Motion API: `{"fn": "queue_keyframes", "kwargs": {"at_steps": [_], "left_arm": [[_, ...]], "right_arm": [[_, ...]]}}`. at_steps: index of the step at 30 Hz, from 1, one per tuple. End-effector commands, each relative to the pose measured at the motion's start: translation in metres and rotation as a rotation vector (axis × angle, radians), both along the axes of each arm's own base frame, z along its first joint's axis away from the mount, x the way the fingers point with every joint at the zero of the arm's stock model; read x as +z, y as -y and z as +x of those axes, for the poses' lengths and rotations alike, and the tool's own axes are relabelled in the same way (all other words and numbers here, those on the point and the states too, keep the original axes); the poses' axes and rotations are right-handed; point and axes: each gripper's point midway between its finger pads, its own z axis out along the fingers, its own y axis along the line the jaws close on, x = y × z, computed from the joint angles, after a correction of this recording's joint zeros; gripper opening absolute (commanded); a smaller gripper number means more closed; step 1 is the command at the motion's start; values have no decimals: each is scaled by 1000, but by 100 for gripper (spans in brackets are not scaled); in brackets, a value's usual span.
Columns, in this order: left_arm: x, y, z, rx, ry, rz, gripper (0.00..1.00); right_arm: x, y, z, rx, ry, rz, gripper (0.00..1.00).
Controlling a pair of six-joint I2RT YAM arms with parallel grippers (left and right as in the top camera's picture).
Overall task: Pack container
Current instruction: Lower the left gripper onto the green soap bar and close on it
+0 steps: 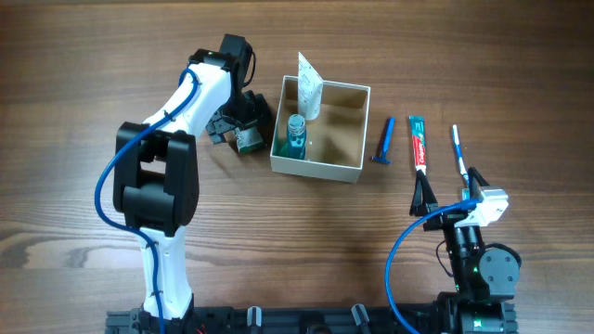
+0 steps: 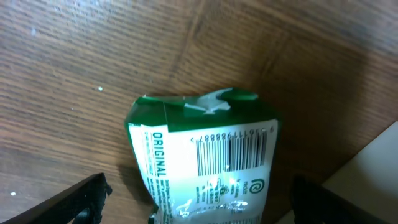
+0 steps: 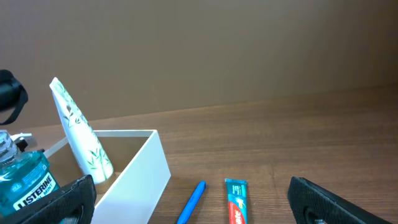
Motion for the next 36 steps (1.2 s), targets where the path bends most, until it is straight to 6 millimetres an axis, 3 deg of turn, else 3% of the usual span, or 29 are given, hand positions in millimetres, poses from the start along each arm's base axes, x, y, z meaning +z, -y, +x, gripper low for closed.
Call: {"fn": "queue_keyframes", "kwargs": {"at_steps": [1,8,15,20,36], "left_arm": [[-12,-3,-2,18,-21,20,95],[-18,-4,-7,17,-41,25,94],[-18,-4,-7,17,-41,25,85],[-18,-4,-7,17,-41,25,70],[-20,-5,-13,16,-61,30,51]], "right_arm": [[3,1,0,-9,15,-12,100],[3,1,0,-9,15,-12,100],[3,1,0,-9,15,-12,100],[3,1,0,-9,15,-12,100],[3,1,0,-9,15,-12,100]]}}
